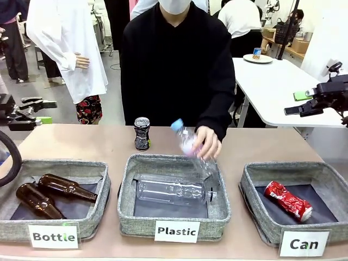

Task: Sort the can waste into the basket.
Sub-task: Pick up the can waste from the table and place it in the right Fabric basket.

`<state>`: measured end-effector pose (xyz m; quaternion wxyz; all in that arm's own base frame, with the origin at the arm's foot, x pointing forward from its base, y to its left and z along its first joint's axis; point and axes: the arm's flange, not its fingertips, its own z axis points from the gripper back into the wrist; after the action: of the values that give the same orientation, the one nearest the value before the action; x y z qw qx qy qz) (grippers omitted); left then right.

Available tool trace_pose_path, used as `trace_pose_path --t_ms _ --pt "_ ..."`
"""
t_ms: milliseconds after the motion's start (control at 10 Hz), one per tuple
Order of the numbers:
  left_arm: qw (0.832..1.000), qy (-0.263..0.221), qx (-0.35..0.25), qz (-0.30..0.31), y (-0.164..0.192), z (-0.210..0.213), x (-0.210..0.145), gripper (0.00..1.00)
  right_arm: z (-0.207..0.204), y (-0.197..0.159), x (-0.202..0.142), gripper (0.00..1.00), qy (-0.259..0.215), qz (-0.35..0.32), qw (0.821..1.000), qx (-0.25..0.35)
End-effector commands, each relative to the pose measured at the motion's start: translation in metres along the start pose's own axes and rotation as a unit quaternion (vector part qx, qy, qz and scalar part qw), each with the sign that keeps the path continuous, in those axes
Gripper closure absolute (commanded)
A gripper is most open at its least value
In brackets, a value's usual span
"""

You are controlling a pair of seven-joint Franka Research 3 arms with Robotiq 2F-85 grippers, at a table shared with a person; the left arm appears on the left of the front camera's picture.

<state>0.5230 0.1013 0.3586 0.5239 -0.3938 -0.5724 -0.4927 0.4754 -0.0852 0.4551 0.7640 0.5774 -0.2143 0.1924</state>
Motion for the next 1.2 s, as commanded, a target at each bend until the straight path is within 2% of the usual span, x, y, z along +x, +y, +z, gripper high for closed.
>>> trace_pose_path --t_ms 0,200,500,800,900,1100 --pt "1.0 0.013 -0.011 -0.003 0.011 -0.031 0.005 0.04 0.001 0.002 -0.002 0.0 0.003 0.01 1.0 0.001" --pt "0.998 0.052 -0.038 0.016 0.034 -0.067 0.004 0.04 0.001 0.002 -0.002 0.0 0.003 0.01 1.0 0.001" --pt "0.988 0.148 -0.003 0.045 0.063 -0.149 -0.016 0.04 0.001 0.002 -0.002 0.0 0.003 0.01 1.0 0.001" --pt "0.977 0.21 -0.006 0.045 0.066 -0.212 -0.031 0.04 0.001 0.002 -0.002 0.0 0.003 0.01 1.0 0.001" --pt "0.973 0.229 0.011 0.035 0.065 -0.229 -0.037 0.04 0.001 0.002 -0.002 0.0 0.003 0.01 1.0 0.001" --pt "0.968 0.251 0.002 0.024 0.06 -0.258 -0.046 0.04 0.001 0.002 -0.002 0.0 0.003 0.01 1.0 0.001"
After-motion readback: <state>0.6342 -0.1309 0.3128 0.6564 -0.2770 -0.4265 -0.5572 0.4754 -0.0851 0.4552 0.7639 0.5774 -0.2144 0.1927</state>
